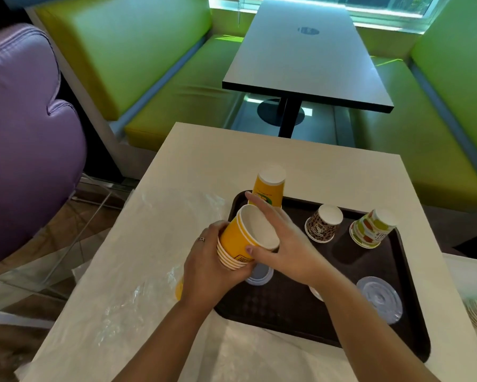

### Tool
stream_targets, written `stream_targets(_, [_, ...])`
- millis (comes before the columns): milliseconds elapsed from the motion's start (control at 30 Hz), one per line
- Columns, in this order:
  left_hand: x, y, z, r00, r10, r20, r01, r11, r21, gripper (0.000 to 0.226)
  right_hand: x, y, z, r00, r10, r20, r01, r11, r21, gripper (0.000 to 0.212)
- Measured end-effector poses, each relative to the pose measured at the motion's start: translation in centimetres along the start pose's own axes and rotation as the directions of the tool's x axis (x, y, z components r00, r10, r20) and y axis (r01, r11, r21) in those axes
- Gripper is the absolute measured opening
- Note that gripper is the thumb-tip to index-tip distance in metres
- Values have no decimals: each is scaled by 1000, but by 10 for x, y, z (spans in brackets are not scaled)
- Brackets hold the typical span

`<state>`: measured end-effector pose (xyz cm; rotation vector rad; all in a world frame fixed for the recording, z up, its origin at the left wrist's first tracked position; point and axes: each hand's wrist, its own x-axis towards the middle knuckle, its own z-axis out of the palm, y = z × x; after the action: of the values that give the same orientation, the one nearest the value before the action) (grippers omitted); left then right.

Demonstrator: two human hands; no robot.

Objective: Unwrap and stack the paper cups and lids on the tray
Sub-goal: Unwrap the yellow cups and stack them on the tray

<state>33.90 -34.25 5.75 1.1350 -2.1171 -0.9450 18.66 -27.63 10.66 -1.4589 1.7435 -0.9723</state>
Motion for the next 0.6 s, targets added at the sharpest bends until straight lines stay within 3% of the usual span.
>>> stream_targets(133, [-1,3,1,999,31,12,-31,999,-19,82,-2,-13,-29,981,-14,194,68,960,-272,81])
stream_targets(200, [-2,4,4,998,54,22,-54,999,-1,83,-1,-22,-34,968,-47,246,154,886,-437,80])
stream_targets(233, [-3,3,6,998,63,24,-63,998,12,85,0,-26,-33,956,-73,284,228,795,-563,79])
stream_targets(300, [-3,2,8,997,72,11,-72,997,25,86,1,-33,-25,935,-100,340,342,509,-790,81])
stream_targets(367, [-3,2,8,998,69,-2,-69,997,26,84,2,-38,-16,928,-155,339,371,314,-874,85])
stream_targets(600, [5,1,-1,1000,-8,-30,9,1000,11,81,28,-29,-38,852,-466,240,399,278,-874,80])
